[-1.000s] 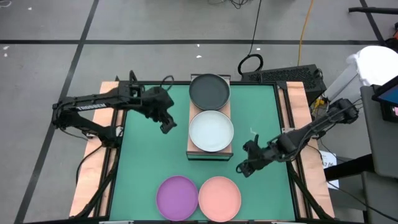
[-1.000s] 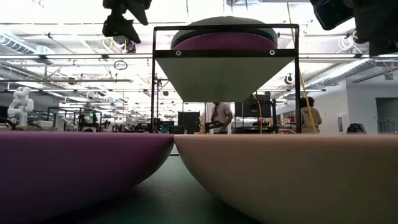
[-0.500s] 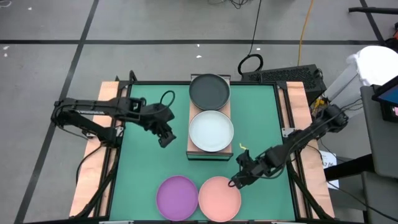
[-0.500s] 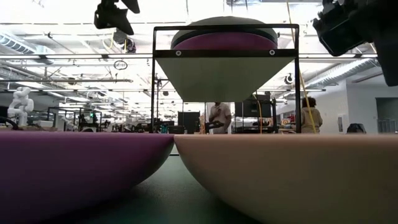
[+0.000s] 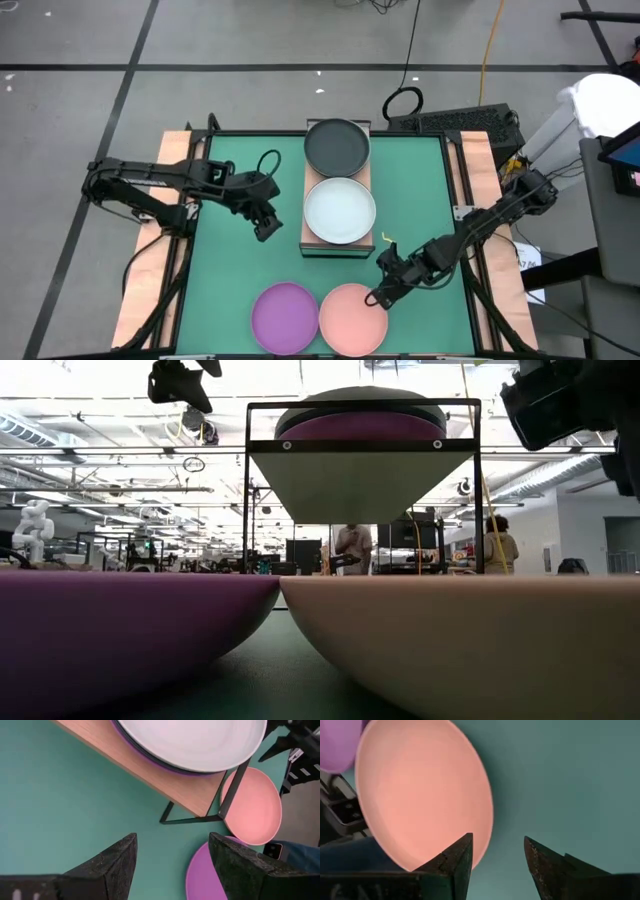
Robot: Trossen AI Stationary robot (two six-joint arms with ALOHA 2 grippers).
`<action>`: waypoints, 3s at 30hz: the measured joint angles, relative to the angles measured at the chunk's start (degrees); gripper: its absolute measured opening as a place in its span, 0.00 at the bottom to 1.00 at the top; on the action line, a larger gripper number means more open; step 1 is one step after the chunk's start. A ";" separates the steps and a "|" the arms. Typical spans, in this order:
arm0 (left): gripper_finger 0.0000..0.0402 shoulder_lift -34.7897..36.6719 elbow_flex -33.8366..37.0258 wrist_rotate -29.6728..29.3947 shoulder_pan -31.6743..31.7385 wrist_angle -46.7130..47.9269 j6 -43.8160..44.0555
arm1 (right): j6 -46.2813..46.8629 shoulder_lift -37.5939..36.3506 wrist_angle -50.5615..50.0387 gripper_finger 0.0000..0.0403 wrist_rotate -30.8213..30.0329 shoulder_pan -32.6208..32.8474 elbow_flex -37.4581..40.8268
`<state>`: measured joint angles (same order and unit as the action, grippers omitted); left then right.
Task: Place and stack plates onto a shelf
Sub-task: Stack the pink plate on top of the black plate
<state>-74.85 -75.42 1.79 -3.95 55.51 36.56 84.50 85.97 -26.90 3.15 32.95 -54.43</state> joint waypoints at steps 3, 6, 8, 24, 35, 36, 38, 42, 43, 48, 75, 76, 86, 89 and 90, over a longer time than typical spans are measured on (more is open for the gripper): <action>0.62 0.00 0.00 -0.40 0.04 0.02 0.01 | -3.69 1.32 2.36 0.39 -1.00 0.91 0.00; 0.62 0.00 0.00 -0.40 0.04 0.02 0.27 | -4.54 2.14 3.07 0.39 -2.01 1.62 0.00; 0.62 0.00 0.00 -0.42 0.04 0.02 1.08 | -4.56 2.03 3.13 0.39 -3.87 2.03 0.00; 0.62 0.00 0.00 -0.42 0.03 0.04 1.17 | -13.65 2.03 19.06 0.39 -8.91 3.57 8.25; 0.62 0.00 0.00 -1.87 -0.66 0.03 1.74 | -16.80 2.03 22.84 0.23 -8.95 3.57 11.61; 0.62 0.00 0.00 -1.88 -0.66 0.02 1.91 | -16.87 2.03 22.83 0.21 -8.94 3.57 11.78; 0.62 0.00 0.00 -1.88 -0.66 0.04 2.27 | -16.88 2.03 22.89 0.18 -8.91 3.57 11.98; 0.62 0.00 0.00 -1.89 -0.66 0.03 2.57 | -17.27 2.03 23.14 0.14 -8.91 3.57 12.02; 0.62 0.00 0.00 -1.89 -0.66 0.03 2.65 | -17.27 2.03 23.21 0.14 -8.89 3.57 12.02; 0.62 0.00 0.00 -1.91 -0.66 0.02 3.02 | -16.24 2.03 23.36 0.19 -8.82 3.57 12.04; 0.62 -0.01 0.00 -3.42 -0.66 0.03 2.99 | -16.07 1.99 35.25 0.05 -2.87 3.53 18.88; 0.62 0.00 0.00 -3.44 -0.66 0.03 2.98 | -16.02 1.99 35.47 0.03 -2.87 3.50 18.88; 0.62 -0.02 0.00 -4.40 -0.66 0.04 2.97 | -11.02 1.97 36.67 0.00 -1.33 3.57 18.95; 0.62 -0.02 0.00 -4.40 -0.66 0.02 2.97 | -10.21 1.06 37.59 0.00 -1.33 3.55 18.93; 0.62 -0.02 0.00 -4.40 -0.66 0.02 2.95 | -10.17 0.54 38.09 0.00 -1.46 3.54 18.95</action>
<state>-74.87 -75.42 -2.61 -4.60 55.53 39.51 74.32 86.52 11.19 1.68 36.49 -35.48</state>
